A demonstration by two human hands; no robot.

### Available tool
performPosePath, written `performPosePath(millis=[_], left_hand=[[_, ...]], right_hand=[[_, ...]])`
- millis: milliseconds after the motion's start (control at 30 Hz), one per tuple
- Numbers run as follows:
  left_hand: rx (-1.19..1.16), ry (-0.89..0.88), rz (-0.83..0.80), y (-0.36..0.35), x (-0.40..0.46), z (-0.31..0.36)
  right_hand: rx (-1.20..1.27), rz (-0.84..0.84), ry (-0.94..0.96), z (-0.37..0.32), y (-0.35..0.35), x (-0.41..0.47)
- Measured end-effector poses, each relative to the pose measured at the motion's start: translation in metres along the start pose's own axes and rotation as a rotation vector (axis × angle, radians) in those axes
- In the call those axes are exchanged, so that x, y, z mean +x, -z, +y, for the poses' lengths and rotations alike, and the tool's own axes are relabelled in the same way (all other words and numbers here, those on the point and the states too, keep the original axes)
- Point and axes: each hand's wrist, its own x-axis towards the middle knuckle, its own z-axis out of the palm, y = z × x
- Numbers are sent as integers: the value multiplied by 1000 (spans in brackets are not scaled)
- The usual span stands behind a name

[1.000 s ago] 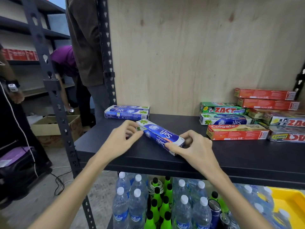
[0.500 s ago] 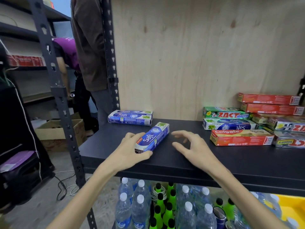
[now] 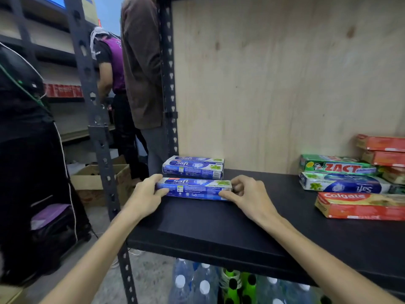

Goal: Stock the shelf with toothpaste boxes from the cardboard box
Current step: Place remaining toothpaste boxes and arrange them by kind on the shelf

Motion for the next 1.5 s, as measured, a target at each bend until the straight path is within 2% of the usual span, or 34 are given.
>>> performPosePath(millis=[100,233,400,767,867,1133,1500], left_hand=[[19,11,24,-2,17,4],[-104,113,22,-8,39,4],[-166,135,41,-16,62,-8],[-207,115,105,-25,72,-14],[-225,106,116,-24,74,-14],[-210,108,101,-23,77,-12],[-265,79,113,-23,75,-8]], right_hand=[[-3,-11,30,-5,-17,17],[-46,-11,37,-1,-32,38],[-60,-22,36,8,-28,56],[-68,20,12,22,-34,65],[-10,-28,26,26,-37,68],[-44,-103,149,36,-44,77],[-82,-129,155,49,-50,85]])
